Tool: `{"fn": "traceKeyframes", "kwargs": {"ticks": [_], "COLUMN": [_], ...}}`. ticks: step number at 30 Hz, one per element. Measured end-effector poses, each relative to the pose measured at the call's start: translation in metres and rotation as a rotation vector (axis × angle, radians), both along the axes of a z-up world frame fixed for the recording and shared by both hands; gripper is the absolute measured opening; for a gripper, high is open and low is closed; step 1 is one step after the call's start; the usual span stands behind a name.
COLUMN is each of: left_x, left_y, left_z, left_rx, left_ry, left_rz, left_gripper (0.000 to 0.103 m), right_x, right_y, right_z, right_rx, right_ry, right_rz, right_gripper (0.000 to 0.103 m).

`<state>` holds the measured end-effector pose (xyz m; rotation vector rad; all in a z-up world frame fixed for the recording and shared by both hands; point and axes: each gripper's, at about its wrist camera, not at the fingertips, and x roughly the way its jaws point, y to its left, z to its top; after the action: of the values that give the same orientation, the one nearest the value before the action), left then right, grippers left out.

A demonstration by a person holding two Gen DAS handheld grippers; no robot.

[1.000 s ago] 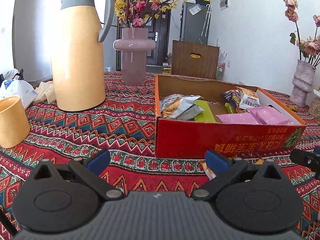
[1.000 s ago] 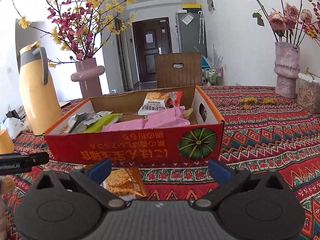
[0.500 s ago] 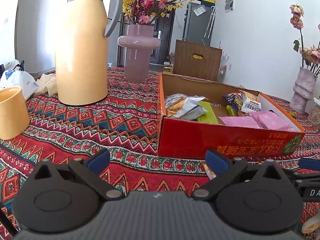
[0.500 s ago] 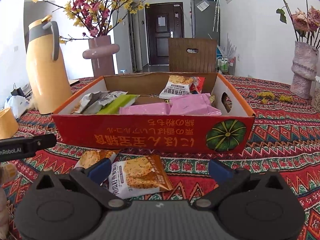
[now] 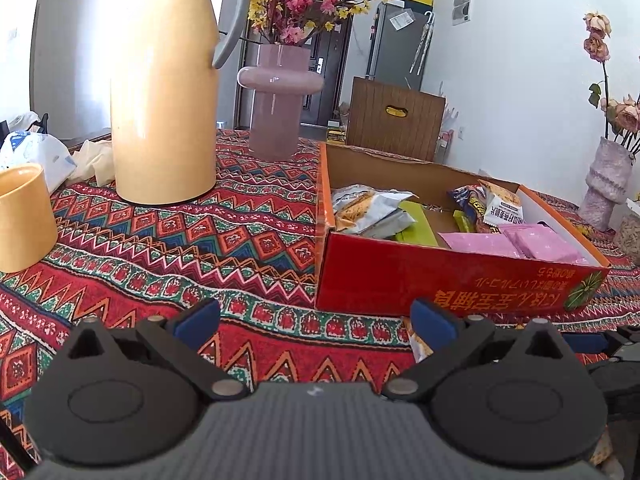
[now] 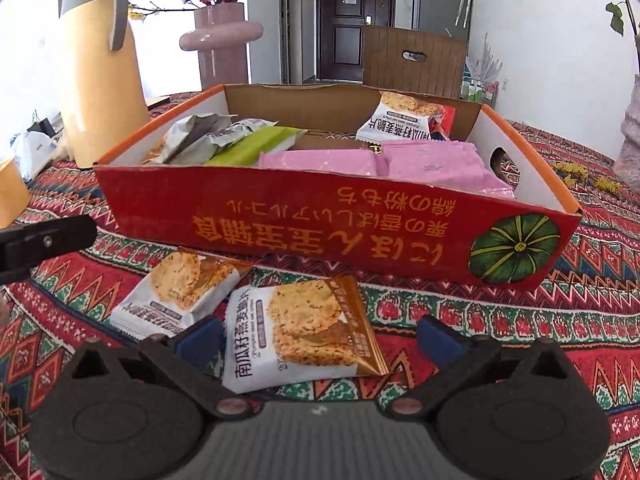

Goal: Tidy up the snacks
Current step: 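Grasp a white biscuit packet with the right gripper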

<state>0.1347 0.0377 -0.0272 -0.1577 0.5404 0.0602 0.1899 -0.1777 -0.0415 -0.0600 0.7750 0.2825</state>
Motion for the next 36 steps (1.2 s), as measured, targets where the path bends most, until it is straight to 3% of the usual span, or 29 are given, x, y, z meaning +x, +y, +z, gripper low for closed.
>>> {"fn": "traceKeyframes", "kwargs": {"ticks": [14,15,17,18,19,24,36], "left_x": [0.001,0.001,0.001,0.001,0.001,0.001,0.003], "left_y": [0.001,0.001,0.001,0.001,0.001,0.001,-0.001], "left_z": [-0.001,-0.001,-0.001,-0.001,-0.001,-0.001,-0.003], "left_rx": [-0.006,-0.005,-0.005,-0.006,-0.005,-0.004,0.014], "left_ry": [0.004,0.005,0.006,0.006,0.006,0.007,0.022], "left_rz": [0.007,0.007,0.006,0.006,0.007,0.007,0.014], "left_gripper": [0.103,0.103,0.103,0.103,0.103,0.103,0.103], "right_x": [0.007,0.008,0.003,0.0,-0.001,-0.009,-0.016], "right_y": [0.001,0.002,0.004,0.005,0.005,0.003,-0.055], "right_z": [0.001,0.002,0.006,0.009,0.01,0.01,0.012], "right_rx": [0.008,0.009,0.015,0.018,0.022,0.027,0.094], "right_ry": [0.004,0.002,-0.007,-0.008,-0.005,-0.027,-0.104], "right_rz": [0.027,0.034,0.061,0.074,0.082,0.074,-0.095], "right_gripper": [0.103,0.098,0.078,0.062,0.059,0.052,0.051]}}
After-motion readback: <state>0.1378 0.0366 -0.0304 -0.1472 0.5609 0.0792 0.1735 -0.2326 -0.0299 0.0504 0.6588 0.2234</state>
